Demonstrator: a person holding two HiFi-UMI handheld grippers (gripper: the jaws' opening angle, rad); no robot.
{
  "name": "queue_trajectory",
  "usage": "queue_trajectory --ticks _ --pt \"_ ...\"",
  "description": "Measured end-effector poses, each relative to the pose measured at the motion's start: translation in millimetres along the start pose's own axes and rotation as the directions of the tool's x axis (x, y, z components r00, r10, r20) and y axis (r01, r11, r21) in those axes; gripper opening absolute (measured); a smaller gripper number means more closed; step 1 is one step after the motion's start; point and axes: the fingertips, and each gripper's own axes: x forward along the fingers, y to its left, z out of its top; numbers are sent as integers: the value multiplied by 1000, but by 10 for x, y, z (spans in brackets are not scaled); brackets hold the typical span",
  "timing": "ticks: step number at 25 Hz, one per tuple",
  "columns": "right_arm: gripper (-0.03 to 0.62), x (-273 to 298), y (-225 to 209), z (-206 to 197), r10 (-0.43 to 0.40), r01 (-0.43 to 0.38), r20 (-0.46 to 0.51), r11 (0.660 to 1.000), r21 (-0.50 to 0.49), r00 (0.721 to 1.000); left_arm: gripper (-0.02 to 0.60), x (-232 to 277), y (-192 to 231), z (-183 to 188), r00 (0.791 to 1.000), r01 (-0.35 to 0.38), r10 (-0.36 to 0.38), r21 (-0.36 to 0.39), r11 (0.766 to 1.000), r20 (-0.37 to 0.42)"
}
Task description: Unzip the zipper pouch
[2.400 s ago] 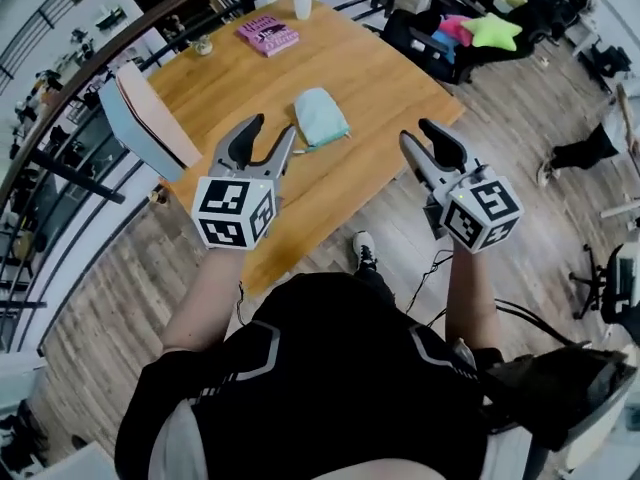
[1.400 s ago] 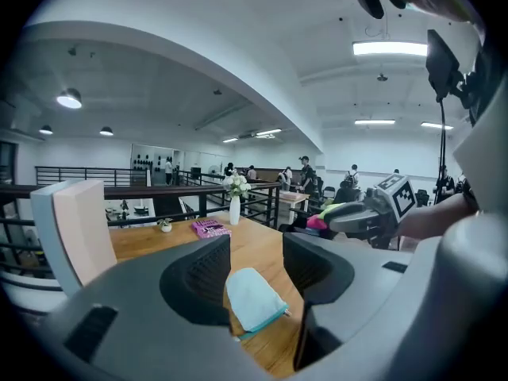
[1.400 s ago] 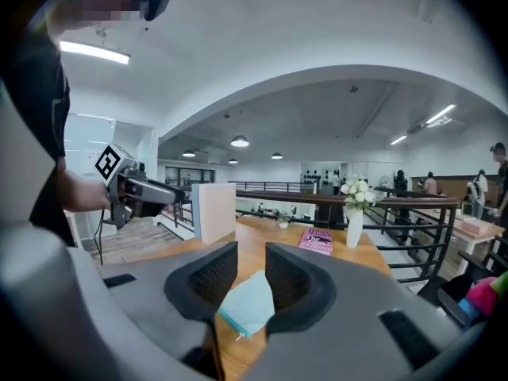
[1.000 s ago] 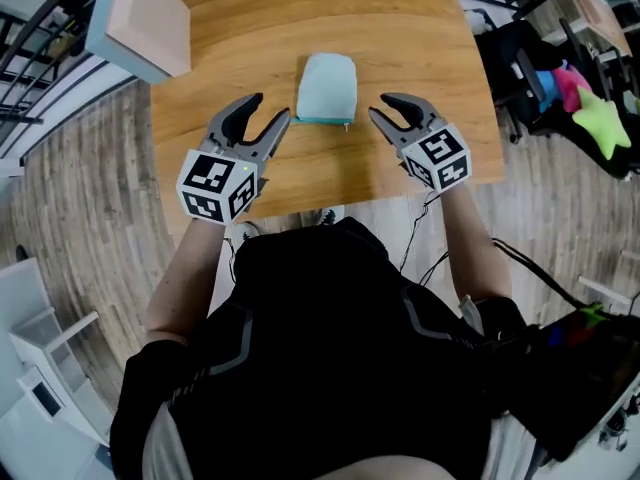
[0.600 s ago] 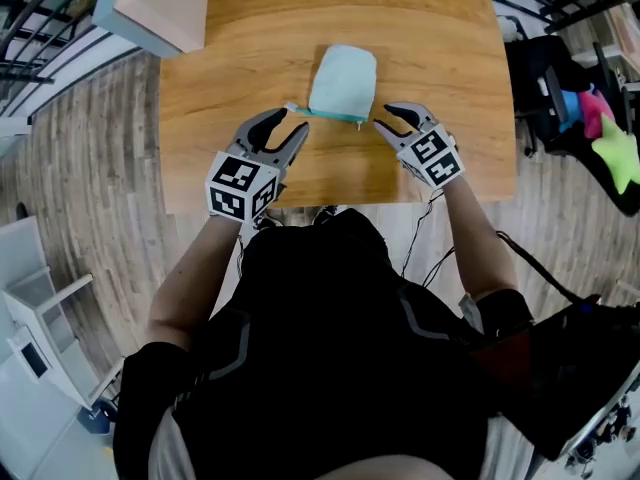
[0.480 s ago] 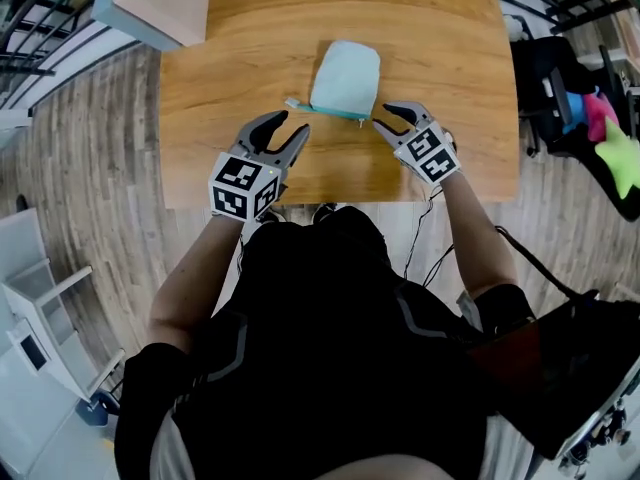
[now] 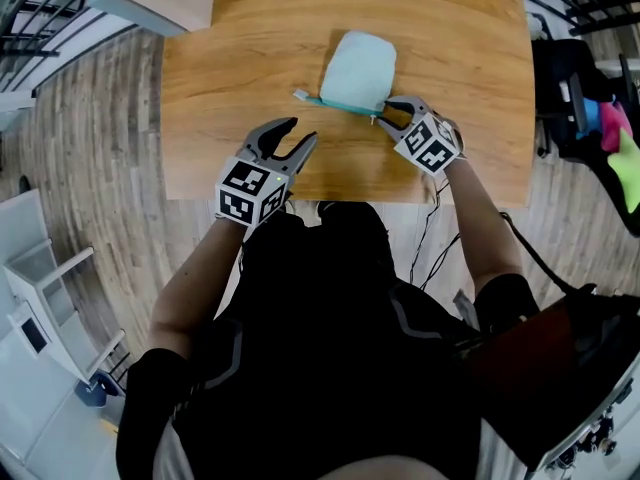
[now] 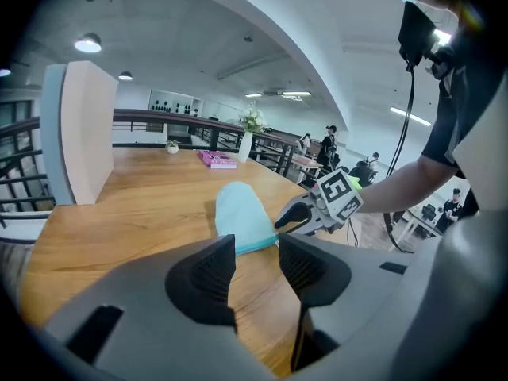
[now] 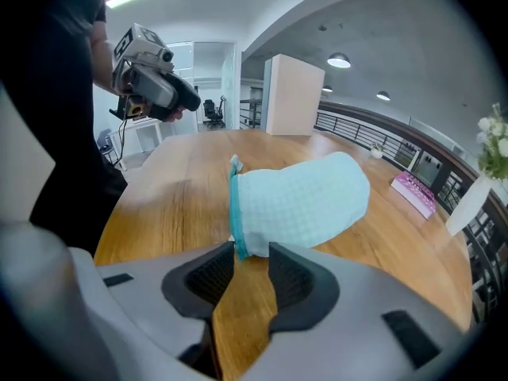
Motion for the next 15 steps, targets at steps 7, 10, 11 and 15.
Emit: queue_trajectory --ticks 7,10,11,15 --pt "81 73 55 -39 65 -65 -4 998 -27 998 190 56 47 -69 1000 8 -8 -15 1000 -18" --pt "69 99 83 -37 97 -97 8 995 -10 995 190 56 81 -64 1000 9 -9 -17 1000 -17" --pt "67 100 100 -30 110 -110 12 994 1 994 190 49 91 -60 1000 9 -9 -16 1000 -17" --pt "60 70 148 38 153 -155 41 986 57 987 190 26 131 -40 1000 9 -10 -14 1000 -16"
